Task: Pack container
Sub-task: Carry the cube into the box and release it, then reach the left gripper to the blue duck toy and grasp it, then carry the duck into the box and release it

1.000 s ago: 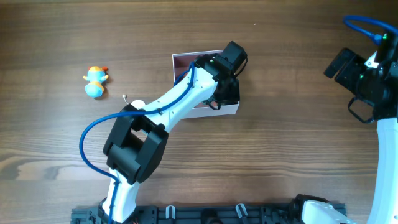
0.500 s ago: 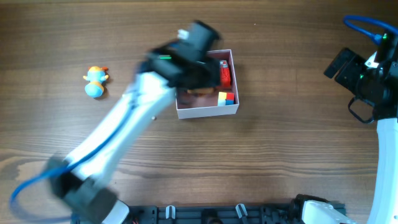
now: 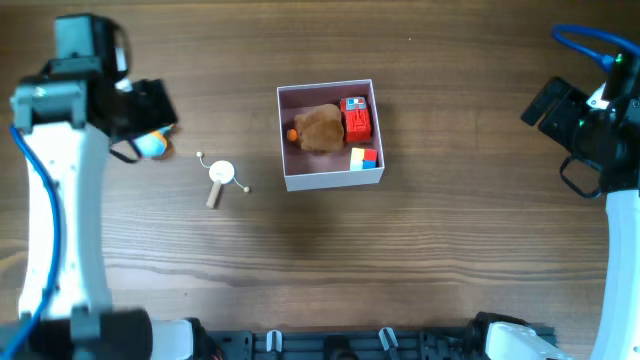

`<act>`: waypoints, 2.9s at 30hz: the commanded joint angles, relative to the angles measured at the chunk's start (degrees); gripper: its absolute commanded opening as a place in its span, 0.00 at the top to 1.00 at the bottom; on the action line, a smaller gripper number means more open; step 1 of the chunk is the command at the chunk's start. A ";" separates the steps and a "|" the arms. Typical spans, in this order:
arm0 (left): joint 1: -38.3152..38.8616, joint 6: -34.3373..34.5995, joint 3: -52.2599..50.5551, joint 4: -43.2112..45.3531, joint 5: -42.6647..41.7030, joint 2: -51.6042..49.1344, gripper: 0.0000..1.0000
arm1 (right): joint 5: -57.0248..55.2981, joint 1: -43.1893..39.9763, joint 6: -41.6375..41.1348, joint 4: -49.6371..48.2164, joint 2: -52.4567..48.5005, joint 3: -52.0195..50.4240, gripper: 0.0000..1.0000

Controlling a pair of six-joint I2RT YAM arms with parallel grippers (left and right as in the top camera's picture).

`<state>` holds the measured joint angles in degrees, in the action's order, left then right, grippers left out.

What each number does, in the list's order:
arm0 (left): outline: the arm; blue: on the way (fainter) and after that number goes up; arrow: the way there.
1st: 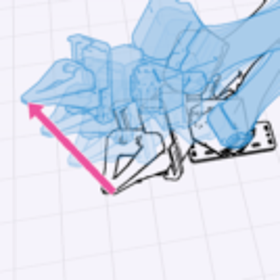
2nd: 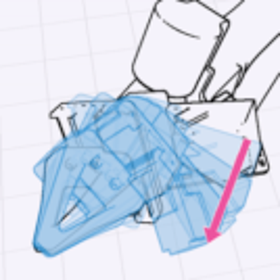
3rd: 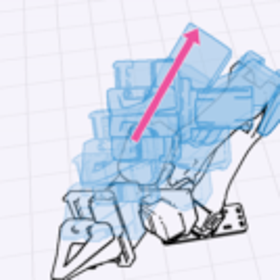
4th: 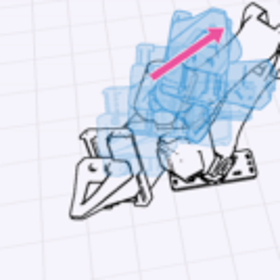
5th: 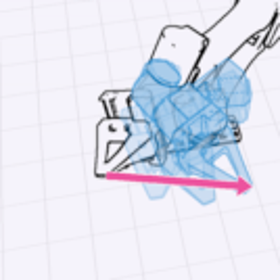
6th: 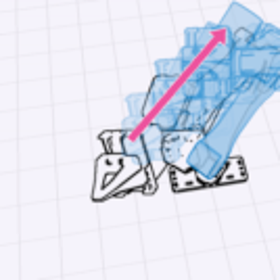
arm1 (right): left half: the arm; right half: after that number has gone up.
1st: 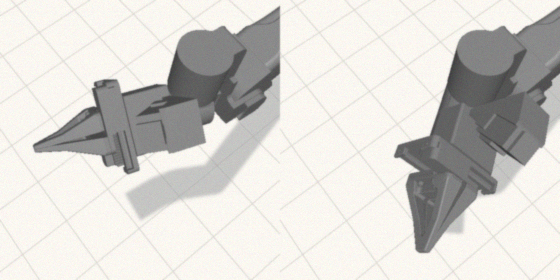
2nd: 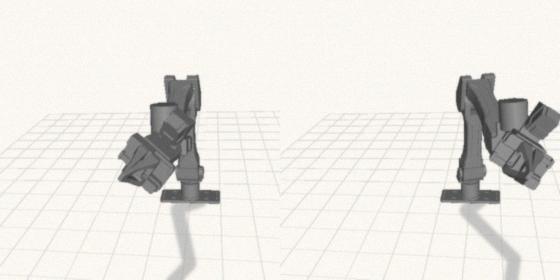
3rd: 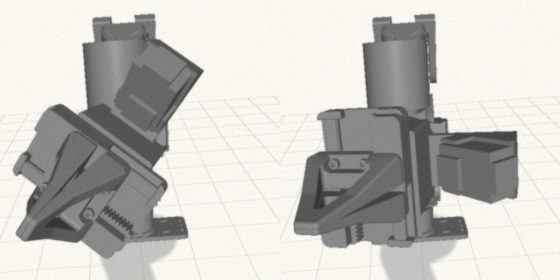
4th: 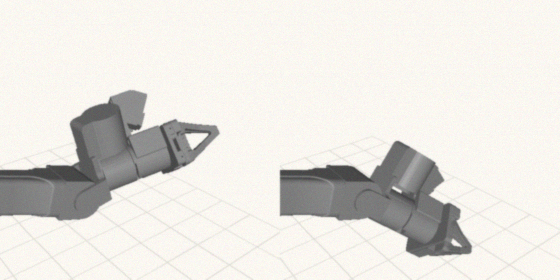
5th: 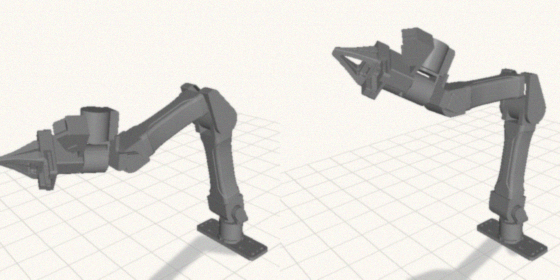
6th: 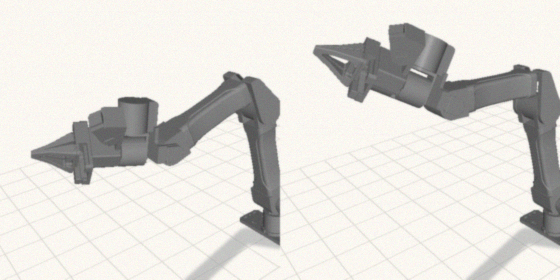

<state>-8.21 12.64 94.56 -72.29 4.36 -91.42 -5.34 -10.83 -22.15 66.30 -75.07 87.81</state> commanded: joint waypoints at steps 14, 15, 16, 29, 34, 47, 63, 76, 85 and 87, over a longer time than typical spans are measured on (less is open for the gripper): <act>-5.57 -5.49 -2.49 10.69 -2.95 -24.79 0.20 | 0.50 -0.07 1.01 -0.04 -0.59 0.68 0.00; -5.57 -5.46 -2.49 10.82 -2.95 -25.20 0.20 | 0.50 -0.07 1.03 -0.04 -0.59 0.68 0.00; -5.57 -5.40 -2.49 10.82 -3.02 -25.59 0.20 | 0.50 -0.07 1.01 -0.04 -0.59 0.68 0.00; -5.57 -6.54 -9.51 17.79 -2.78 -26.01 0.26 | 0.50 -0.07 1.01 -0.04 -0.59 0.68 0.00; -5.57 -6.69 -10.01 20.76 -2.78 -26.03 0.34 | 0.50 -0.07 0.98 -0.04 -0.59 0.68 0.00; -5.57 -7.80 -15.08 26.95 -2.80 -26.16 0.46 | 0.50 -0.07 1.01 -0.04 -0.59 0.68 0.00; -4.96 -7.85 -12.87 17.77 -2.84 -23.19 0.96 | 0.50 -0.07 0.98 -0.04 -0.59 0.68 0.00; 13.31 -5.81 -1.18 7.34 -13.75 0.57 0.96 | 0.50 -0.07 1.01 -0.04 -0.59 0.68 0.00; 32.37 -0.46 -2.19 6.71 -10.23 1.75 0.96 | 0.50 -0.07 1.01 -0.04 -0.59 0.68 0.00; 35.47 2.67 -3.37 6.69 -6.01 0.76 0.96 | 0.50 -0.07 1.01 -0.04 -0.59 0.68 0.00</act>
<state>22.09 9.08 92.92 -65.60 -7.31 -88.77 -5.34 -10.83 -22.15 66.28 -75.07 87.81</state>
